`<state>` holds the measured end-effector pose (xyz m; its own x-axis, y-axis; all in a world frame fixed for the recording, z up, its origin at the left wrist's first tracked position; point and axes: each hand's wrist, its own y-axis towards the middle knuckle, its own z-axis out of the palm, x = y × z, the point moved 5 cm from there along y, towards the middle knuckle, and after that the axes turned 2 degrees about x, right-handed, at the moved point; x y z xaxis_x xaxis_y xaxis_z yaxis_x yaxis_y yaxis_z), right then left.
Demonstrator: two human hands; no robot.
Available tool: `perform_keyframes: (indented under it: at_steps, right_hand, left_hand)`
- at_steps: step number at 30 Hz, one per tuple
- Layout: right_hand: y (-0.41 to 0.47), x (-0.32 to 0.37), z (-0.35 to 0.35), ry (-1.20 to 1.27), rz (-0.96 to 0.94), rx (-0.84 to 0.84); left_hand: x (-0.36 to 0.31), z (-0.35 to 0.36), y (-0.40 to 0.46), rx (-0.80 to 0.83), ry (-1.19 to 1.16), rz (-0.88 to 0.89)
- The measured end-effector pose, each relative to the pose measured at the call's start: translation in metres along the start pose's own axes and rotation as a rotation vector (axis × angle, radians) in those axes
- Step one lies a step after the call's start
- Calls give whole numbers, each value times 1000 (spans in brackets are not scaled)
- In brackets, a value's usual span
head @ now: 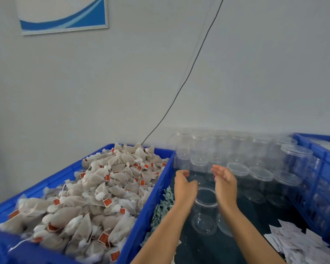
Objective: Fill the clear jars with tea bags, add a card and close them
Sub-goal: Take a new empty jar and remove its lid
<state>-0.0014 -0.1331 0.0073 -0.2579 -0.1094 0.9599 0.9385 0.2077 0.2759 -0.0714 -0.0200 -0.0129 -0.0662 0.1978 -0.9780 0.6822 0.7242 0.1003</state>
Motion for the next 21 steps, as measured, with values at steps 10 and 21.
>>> perform_keyframes:
  at_steps: [10,21]
  right_hand:
    - [-34,26,121,131,22,257]
    - [-91,-4,255,-349,108,960]
  left_hand:
    - [-27,-120,12,-130,277,37]
    - [51,-267,35,-78,1196,-284]
